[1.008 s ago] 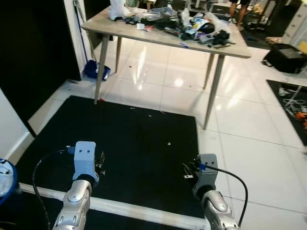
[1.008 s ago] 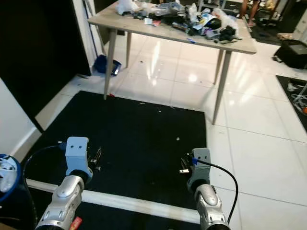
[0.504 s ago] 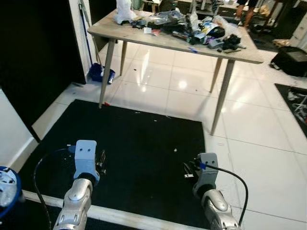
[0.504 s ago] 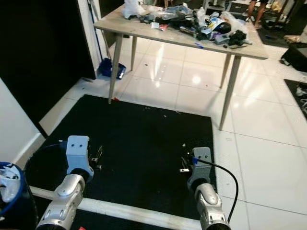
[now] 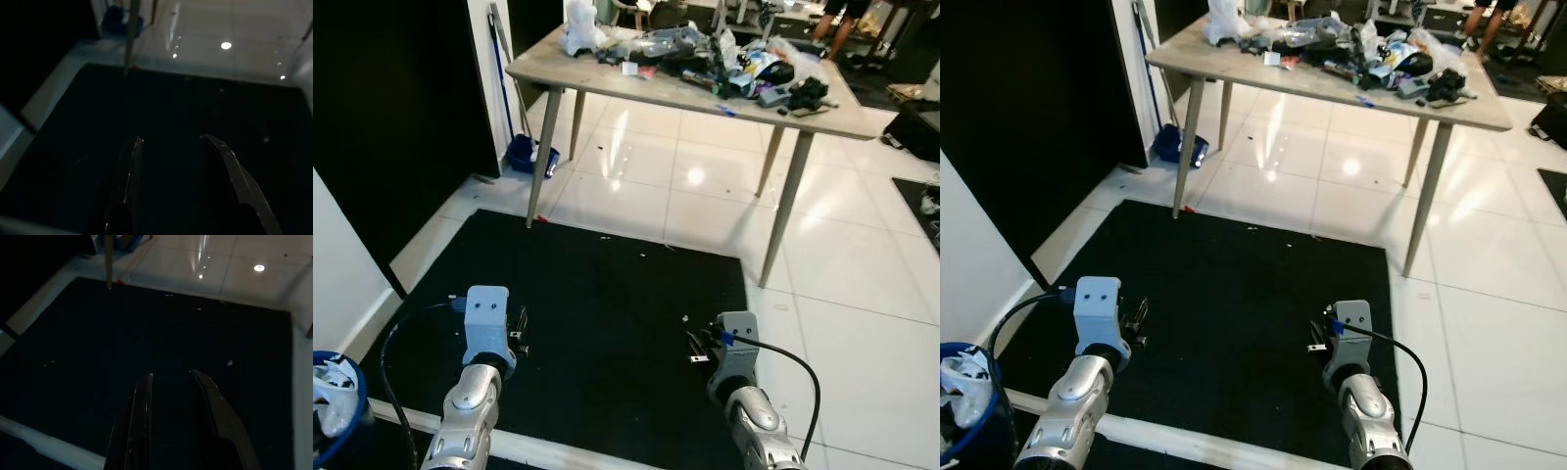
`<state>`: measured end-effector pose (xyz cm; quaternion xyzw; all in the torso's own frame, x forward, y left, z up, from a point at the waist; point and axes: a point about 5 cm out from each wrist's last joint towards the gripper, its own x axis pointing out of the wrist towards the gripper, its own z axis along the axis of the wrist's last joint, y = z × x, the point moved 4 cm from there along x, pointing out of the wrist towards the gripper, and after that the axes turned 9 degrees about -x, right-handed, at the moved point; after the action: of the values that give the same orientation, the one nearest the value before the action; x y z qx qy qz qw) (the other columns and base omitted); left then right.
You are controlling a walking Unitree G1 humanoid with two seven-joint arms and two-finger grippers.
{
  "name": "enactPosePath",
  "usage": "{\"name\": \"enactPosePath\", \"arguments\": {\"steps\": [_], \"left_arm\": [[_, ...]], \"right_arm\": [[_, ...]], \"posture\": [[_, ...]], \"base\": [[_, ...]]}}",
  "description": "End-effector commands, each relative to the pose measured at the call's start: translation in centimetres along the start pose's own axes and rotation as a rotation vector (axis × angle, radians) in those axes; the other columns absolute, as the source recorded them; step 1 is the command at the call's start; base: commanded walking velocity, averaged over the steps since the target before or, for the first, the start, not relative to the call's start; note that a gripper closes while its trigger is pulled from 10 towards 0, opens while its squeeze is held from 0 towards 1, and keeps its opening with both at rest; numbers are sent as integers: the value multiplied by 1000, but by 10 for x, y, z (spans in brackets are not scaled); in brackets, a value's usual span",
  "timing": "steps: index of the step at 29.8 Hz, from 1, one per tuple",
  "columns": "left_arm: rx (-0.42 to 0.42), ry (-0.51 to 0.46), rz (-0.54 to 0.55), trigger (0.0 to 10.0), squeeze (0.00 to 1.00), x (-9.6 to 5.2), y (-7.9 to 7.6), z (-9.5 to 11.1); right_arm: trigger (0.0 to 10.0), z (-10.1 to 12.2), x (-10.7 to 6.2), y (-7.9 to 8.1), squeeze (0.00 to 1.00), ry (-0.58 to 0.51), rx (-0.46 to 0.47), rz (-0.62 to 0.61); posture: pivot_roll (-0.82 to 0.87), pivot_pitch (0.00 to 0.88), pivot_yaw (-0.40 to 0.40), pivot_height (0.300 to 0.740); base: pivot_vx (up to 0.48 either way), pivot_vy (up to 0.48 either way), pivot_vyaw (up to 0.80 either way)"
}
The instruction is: Picking trash to rubbish bin
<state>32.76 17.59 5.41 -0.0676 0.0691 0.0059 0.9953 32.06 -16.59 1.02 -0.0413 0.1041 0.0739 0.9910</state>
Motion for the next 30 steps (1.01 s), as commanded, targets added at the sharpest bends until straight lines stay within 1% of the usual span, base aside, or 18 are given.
{"name": "enactPosePath", "arguments": {"steps": [1, 9, 16, 30], "left_arm": [[-13, 30, -2, 10000, 0, -3, 0, -9], [-12, 27, -3, 10000, 0, -3, 0, -8], [-12, 28, -4, 10000, 0, -3, 0, -8], [-14, 27, -6, 10000, 0, -3, -1, -8]], "right_arm": [[10000, -6, -2, -2, 0, 23, 15, -15], [10000, -5, -1, -3, 0, 26, 21, -16], [10000, -6, -1, -3, 0, 27, 21, -18], [10000, -6, -2, -4, 0, 26, 19, -21]], "posture": [[1, 74, -37, 740], [3, 75, -38, 740], [3, 78, -39, 740], [4, 81, -39, 740]], "base": [[251, 0, 0], [254, 0, 0], [253, 0, -444], [250, 0, 0]]}}
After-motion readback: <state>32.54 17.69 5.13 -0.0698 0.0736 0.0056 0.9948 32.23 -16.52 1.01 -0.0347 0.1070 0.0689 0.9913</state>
